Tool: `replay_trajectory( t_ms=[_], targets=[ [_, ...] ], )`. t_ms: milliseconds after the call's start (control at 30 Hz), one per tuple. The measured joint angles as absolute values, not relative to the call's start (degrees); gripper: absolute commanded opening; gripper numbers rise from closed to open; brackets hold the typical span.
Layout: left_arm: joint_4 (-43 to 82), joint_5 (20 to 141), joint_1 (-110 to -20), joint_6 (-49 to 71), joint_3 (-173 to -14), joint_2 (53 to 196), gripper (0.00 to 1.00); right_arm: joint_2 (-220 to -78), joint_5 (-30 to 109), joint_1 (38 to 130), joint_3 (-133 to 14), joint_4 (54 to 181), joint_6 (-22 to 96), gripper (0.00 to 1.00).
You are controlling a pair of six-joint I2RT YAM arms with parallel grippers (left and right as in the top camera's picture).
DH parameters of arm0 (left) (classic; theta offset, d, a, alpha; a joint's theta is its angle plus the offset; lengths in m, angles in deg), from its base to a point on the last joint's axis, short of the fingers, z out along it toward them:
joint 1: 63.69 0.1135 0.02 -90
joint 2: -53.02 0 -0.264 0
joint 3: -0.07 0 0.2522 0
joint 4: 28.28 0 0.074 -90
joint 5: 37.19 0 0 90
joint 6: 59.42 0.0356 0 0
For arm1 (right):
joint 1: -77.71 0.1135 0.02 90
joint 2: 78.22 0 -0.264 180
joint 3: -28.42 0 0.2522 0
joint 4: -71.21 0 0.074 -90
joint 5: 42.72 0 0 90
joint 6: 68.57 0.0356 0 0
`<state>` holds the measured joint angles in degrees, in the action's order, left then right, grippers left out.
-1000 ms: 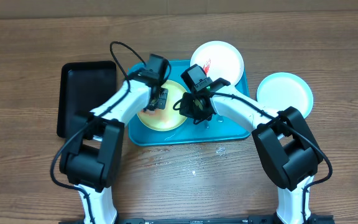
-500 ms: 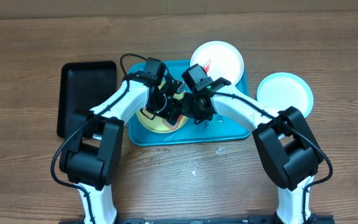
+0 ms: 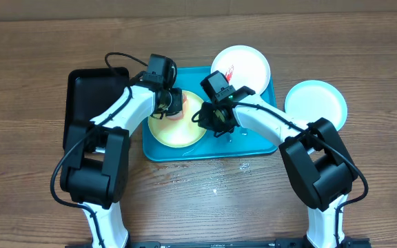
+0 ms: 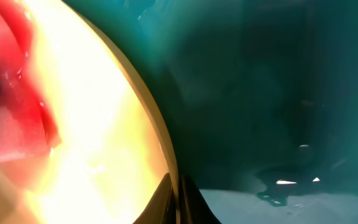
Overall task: Clean dirty plates on tray and stack at the side
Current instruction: 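Scrub yellow plate with sponge in left gripper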
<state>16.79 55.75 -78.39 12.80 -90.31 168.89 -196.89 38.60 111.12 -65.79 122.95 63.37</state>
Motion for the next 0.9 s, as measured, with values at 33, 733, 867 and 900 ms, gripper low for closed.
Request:
replay_trajectory(
  t_ms=[33,733,867,900],
  targets=[
    [18.65,54.78,-78.58,12.23,-90.61,168.83,0.04,-196.89,38.47,111.25,-65.79,122.99,63.3,0.04],
    [31.02,78.89,-77.58,37.01,-89.3,168.74,0.04,-196.89,37.42,111.82,-65.68,123.61,61.68,0.04],
    [21.1,80.93,-77.97,35.16,-89.08,169.4,0.04,-196.89,37.42,111.84,-65.68,123.52,61.75,0.04],
    [19.26,80.53,-77.97,34.28,-89.08,169.44,0.04,-196.89,37.44,111.84,-65.68,123.54,61.81,0.04]
  ],
)
